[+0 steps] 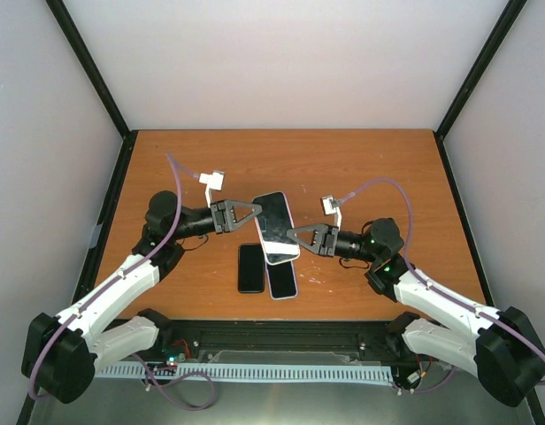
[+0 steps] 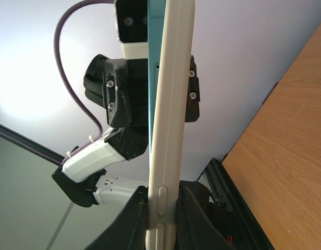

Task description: Put the phone into the phone case

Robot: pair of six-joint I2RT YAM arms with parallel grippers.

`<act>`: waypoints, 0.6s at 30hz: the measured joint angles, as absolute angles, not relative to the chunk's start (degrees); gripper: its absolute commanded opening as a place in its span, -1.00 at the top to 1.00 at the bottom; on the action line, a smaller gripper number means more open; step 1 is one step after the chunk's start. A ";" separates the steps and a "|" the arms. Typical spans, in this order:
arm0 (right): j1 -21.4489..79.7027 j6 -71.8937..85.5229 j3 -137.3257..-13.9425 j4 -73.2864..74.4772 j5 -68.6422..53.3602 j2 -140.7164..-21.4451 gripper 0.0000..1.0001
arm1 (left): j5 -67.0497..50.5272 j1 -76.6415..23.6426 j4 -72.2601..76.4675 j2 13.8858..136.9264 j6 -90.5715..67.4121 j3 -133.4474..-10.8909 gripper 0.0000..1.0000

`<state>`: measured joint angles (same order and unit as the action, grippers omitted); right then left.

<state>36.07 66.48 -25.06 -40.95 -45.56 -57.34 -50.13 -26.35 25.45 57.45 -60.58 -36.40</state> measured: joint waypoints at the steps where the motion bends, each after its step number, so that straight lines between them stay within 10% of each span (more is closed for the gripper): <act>1: 36.10 66.48 -24.99 -41.23 -45.80 -57.23 0.81 | -49.93 -26.35 25.76 57.45 -60.97 -36.40 0.38; 18: 36.36 63.79 -24.47 -37.26 -45.34 -54.54 0.37 | -50.96 -26.35 21.28 57.63 -57.34 -38.11 0.94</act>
<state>36.36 63.79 -24.47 -37.26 -45.34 -54.54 -50.96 -26.35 21.28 57.63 -57.34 -38.11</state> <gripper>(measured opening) 0.260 0.126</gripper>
